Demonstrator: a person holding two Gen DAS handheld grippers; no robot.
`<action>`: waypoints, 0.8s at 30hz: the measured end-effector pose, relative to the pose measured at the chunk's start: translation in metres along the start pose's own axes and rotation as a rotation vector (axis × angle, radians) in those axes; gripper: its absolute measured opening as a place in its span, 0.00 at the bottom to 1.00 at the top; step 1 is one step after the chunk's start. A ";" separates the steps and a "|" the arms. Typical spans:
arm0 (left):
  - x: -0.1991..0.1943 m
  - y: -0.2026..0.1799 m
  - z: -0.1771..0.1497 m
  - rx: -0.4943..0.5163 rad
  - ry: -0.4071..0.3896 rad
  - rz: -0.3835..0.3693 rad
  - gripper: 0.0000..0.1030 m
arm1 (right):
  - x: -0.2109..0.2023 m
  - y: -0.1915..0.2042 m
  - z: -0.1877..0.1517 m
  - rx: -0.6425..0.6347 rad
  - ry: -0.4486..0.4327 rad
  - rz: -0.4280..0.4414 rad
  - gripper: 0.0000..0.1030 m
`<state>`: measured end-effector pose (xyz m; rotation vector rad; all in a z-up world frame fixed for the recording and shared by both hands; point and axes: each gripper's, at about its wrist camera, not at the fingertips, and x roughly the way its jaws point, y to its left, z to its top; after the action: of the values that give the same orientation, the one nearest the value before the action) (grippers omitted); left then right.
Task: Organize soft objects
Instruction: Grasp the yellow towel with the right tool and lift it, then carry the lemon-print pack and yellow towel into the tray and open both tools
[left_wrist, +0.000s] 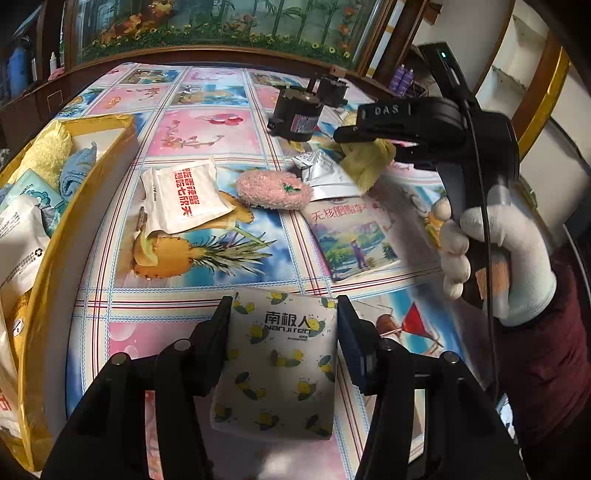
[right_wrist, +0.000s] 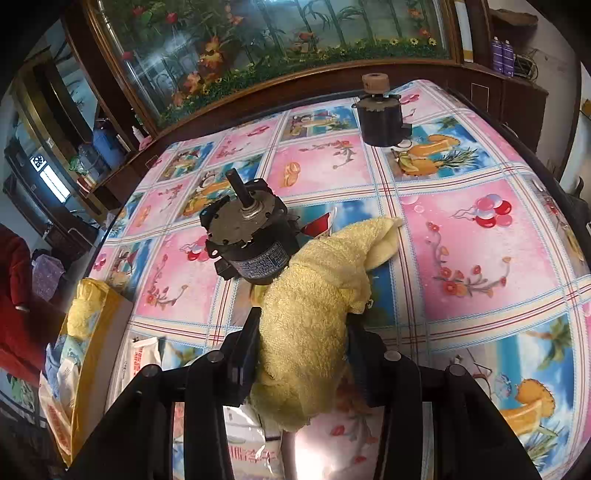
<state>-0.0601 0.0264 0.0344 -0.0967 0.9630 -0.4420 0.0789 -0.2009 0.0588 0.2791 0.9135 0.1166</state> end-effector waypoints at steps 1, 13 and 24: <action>-0.009 0.002 0.000 -0.011 -0.018 -0.009 0.51 | -0.009 0.000 -0.002 -0.004 -0.011 0.007 0.43; -0.117 0.057 -0.006 -0.169 -0.235 0.014 0.51 | -0.103 0.047 -0.002 -0.096 -0.170 0.135 0.43; -0.149 0.163 -0.032 -0.388 -0.288 0.232 0.51 | -0.102 0.161 -0.022 -0.283 -0.108 0.306 0.43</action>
<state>-0.1071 0.2381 0.0862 -0.3851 0.7534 -0.0204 0.0018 -0.0650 0.1703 0.1580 0.7309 0.5050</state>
